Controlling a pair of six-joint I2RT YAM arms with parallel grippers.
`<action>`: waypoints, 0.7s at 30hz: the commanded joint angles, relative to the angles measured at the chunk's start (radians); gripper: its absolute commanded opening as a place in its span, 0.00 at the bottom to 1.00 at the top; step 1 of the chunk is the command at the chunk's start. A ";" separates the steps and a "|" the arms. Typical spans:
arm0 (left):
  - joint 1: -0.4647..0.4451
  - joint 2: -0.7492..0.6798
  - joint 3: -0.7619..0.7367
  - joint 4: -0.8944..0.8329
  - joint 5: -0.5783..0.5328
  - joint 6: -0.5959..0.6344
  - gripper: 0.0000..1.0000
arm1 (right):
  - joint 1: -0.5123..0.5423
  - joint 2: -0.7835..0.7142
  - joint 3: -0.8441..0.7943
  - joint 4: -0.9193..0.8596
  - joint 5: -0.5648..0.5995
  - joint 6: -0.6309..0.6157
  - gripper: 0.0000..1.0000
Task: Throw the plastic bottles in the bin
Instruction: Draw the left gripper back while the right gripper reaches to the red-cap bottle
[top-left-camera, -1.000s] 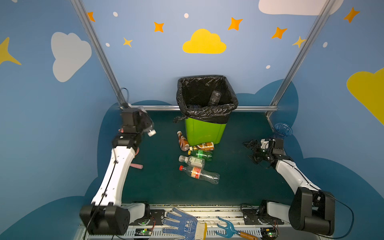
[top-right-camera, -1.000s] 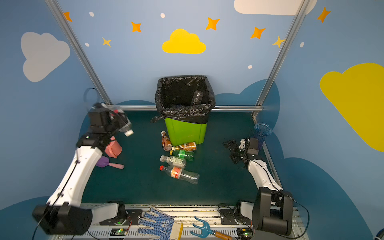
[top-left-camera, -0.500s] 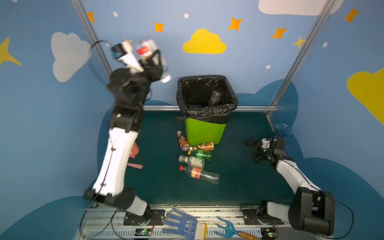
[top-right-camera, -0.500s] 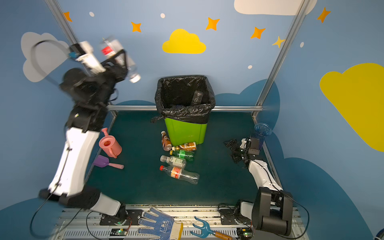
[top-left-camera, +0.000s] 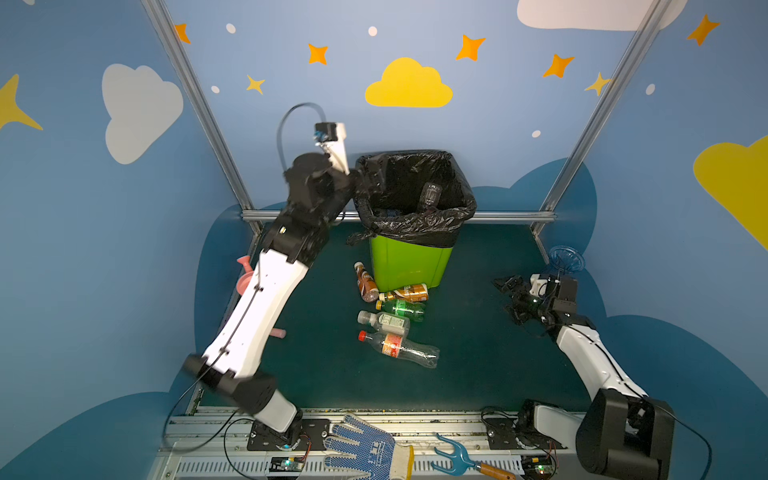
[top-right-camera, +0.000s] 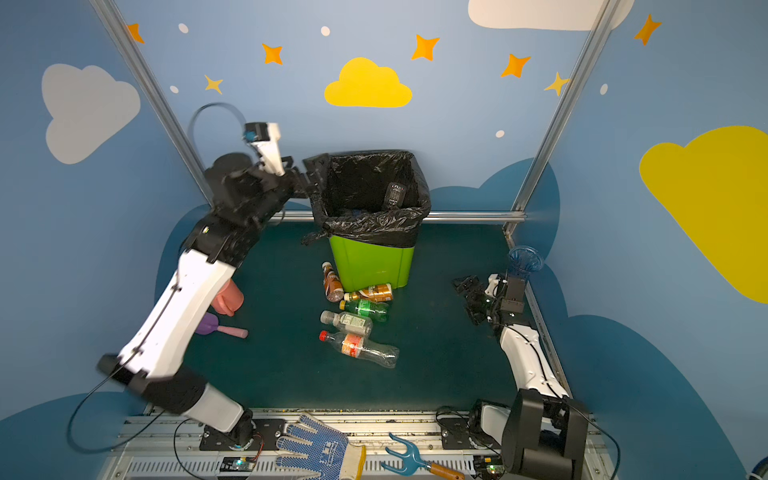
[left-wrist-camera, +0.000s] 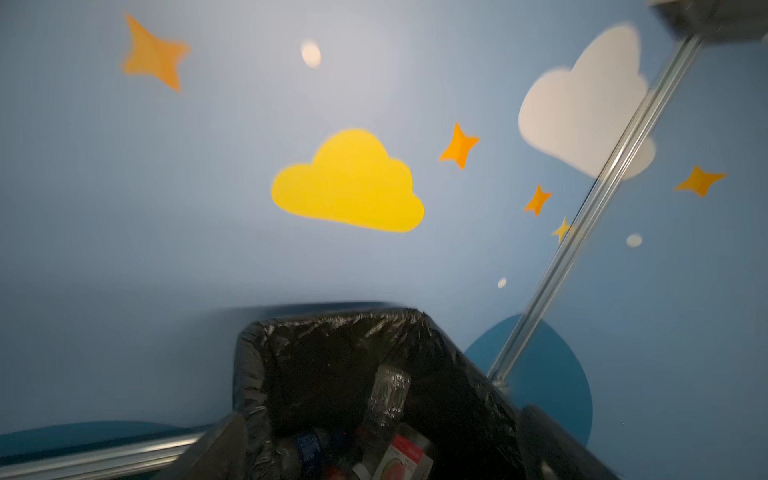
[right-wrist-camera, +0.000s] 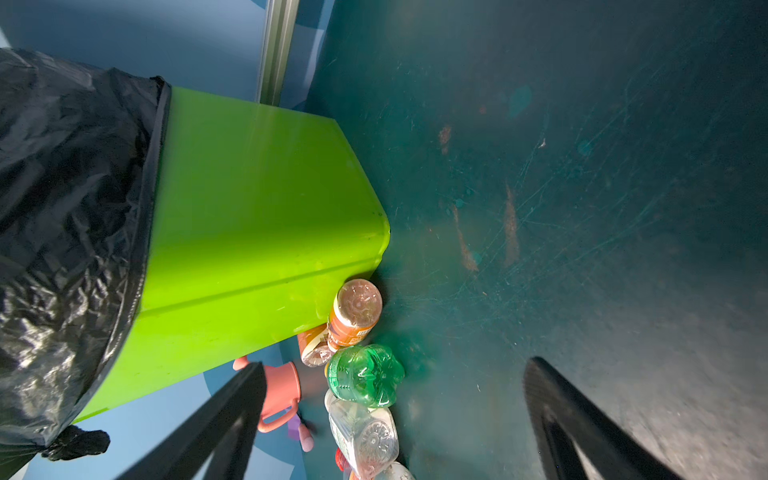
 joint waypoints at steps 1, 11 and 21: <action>0.047 -0.127 -0.288 0.248 -0.160 -0.007 1.00 | 0.001 0.032 -0.007 0.033 -0.051 -0.005 0.95; 0.279 -0.507 -0.942 -0.039 -0.152 -0.316 1.00 | 0.169 -0.018 0.059 0.011 0.056 -0.137 0.94; 0.349 -0.562 -1.083 -0.027 -0.132 -0.395 1.00 | 0.558 0.011 0.116 0.020 0.262 -0.296 0.92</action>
